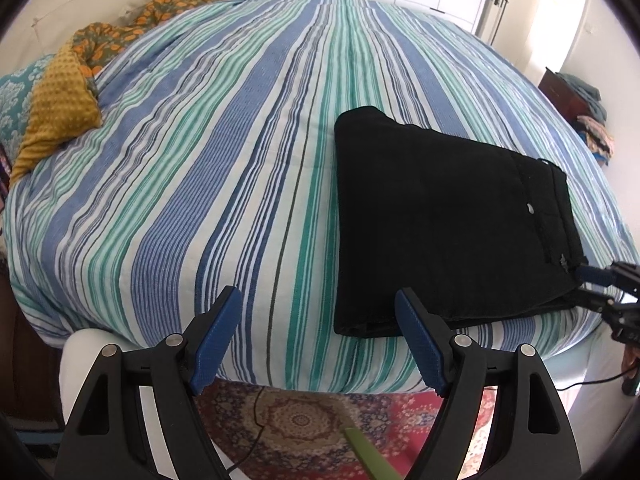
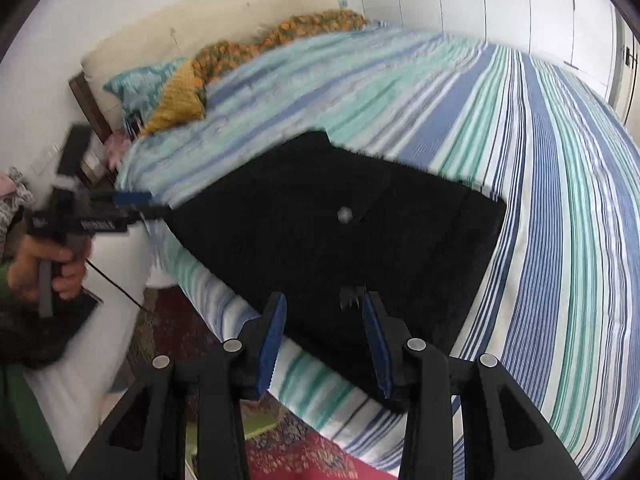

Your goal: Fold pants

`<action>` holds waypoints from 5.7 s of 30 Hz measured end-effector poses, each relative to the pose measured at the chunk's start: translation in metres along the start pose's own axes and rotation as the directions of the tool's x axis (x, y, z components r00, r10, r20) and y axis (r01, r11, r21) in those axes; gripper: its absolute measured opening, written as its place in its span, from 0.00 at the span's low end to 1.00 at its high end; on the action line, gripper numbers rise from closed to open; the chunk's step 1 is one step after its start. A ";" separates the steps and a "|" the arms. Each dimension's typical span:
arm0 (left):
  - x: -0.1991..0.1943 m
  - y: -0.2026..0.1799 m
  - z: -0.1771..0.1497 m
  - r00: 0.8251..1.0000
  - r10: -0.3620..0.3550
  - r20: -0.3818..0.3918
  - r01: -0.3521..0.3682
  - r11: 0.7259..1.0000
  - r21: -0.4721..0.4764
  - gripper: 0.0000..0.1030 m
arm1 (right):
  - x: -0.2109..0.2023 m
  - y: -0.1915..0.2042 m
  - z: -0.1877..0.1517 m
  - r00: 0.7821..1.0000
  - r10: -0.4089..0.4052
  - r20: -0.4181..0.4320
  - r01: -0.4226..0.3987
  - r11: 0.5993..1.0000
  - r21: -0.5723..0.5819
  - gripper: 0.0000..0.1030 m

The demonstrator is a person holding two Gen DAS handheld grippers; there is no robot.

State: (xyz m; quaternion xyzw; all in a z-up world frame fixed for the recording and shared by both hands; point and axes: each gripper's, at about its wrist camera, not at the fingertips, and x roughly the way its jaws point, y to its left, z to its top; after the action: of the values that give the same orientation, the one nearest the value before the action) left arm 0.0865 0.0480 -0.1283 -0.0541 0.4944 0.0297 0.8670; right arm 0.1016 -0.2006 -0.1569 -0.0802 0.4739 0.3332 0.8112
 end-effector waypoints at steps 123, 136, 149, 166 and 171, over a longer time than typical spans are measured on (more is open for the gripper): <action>-0.022 -0.060 -0.003 0.990 0.116 0.083 -0.119 0.992 0.028 0.99 | -0.033 0.041 -0.014 0.893 -0.446 0.062 0.400 0.848 0.347 1.00; -0.023 -0.065 -0.004 0.990 0.109 0.092 -0.113 0.993 0.042 0.99 | -0.035 0.046 -0.015 0.872 -0.483 0.075 0.436 0.839 0.326 1.00; -0.025 -0.070 -0.007 0.987 0.120 0.109 -0.128 0.990 0.062 0.99 | -0.032 0.039 -0.018 0.871 -0.485 0.074 0.432 0.830 0.352 1.00; -0.030 -0.067 -0.009 0.986 0.102 0.131 -0.110 0.993 0.048 0.99 | -0.030 0.045 -0.016 0.865 -0.495 0.075 0.448 0.832 0.326 1.00; -0.030 -0.068 -0.010 0.985 0.104 0.135 -0.112 0.992 0.051 0.99 | -0.029 0.045 -0.016 0.865 -0.497 0.074 0.450 0.832 0.326 1.00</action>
State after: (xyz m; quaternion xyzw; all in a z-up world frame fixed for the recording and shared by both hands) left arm 0.0704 -0.0210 -0.1031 0.0001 0.4390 0.0657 0.8961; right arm 0.0527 -0.1867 -0.1331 -0.0461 0.4188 0.0516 0.9055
